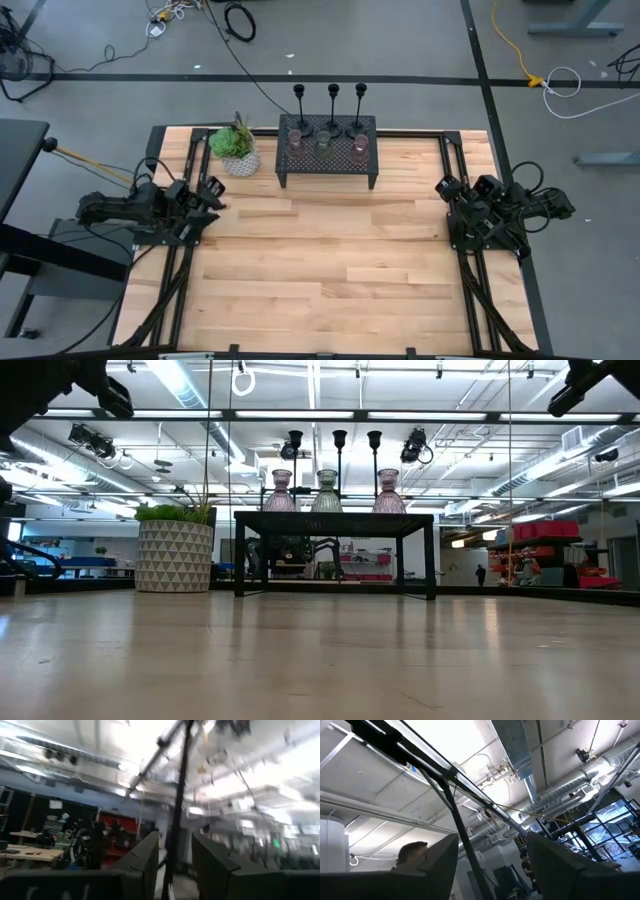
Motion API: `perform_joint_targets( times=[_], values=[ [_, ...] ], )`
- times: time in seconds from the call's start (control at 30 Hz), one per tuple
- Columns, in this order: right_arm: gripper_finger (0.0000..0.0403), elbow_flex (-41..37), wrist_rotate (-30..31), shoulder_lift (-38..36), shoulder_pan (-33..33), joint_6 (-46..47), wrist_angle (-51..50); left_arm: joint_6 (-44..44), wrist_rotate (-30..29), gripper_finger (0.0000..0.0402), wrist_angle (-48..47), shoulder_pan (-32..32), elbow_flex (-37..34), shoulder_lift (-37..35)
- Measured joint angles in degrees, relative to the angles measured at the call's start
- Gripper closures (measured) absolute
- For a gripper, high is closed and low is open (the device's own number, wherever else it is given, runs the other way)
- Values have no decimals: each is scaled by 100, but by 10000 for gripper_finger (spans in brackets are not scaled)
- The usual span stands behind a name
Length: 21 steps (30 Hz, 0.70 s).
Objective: Pick & Place candle stick holders
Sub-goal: Return to Home Position
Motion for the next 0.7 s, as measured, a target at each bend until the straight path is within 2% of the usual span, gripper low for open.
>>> perform_joint_targets(
  times=[0.07,0.17,0.33,0.7],
  values=[
    [167,0,2,0,0,0,0,278,319,282,-336,-8,0,-2],
    [167,0,1,0,0,-1,0,640,769,282,-1416,-86,0,0],
    [167,0,0,0,-2,0,0,1160,856,282,-2851,-145,0,2],
    [167,-2,2,0,-2,0,0,1031,730,282,-2927,-145,2,28]
  ],
)
